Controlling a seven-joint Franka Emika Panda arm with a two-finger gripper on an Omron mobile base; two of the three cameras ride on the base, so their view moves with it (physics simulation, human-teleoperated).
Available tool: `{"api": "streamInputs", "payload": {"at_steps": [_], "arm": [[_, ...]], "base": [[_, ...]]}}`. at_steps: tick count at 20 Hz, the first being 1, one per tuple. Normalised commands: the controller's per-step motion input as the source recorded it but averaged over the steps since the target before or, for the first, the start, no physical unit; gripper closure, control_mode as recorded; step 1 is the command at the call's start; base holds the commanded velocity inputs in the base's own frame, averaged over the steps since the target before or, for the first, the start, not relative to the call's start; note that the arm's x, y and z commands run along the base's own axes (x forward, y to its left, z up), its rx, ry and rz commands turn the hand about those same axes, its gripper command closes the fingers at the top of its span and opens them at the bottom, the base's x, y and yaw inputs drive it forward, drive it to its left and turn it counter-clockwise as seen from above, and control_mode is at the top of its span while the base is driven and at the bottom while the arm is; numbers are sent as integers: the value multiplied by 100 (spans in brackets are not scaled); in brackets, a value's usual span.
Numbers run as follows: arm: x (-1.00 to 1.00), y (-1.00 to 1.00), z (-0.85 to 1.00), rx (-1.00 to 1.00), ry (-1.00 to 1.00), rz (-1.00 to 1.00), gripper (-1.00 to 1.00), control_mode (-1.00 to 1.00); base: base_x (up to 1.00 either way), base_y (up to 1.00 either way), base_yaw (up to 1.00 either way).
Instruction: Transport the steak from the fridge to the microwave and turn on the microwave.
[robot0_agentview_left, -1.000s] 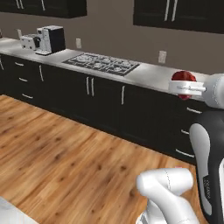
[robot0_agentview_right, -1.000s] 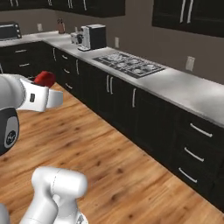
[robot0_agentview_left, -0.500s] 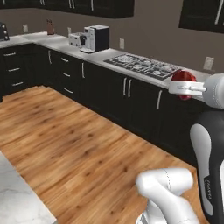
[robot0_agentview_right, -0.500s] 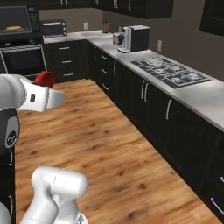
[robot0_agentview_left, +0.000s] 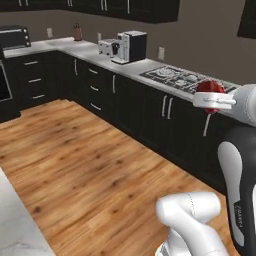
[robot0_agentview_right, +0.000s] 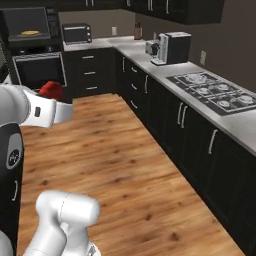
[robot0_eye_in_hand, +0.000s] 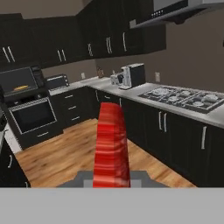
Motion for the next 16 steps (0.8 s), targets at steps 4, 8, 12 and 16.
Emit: {"api": "streamInputs", "payload": {"at_steps": [4, 8, 12, 16], "arm": [[0, 0, 0, 0, 0, 0, 100, 100], [0, 0, 0, 0, 0, 0, 100, 100], [0, 0, 0, 0, 0, 0, 100, 100], [0, 0, 0, 0, 0, 0, 100, 100]], "base": [[75, 0, 14], [71, 0, 20], [70, 0, 26], [69, 0, 31]]}}
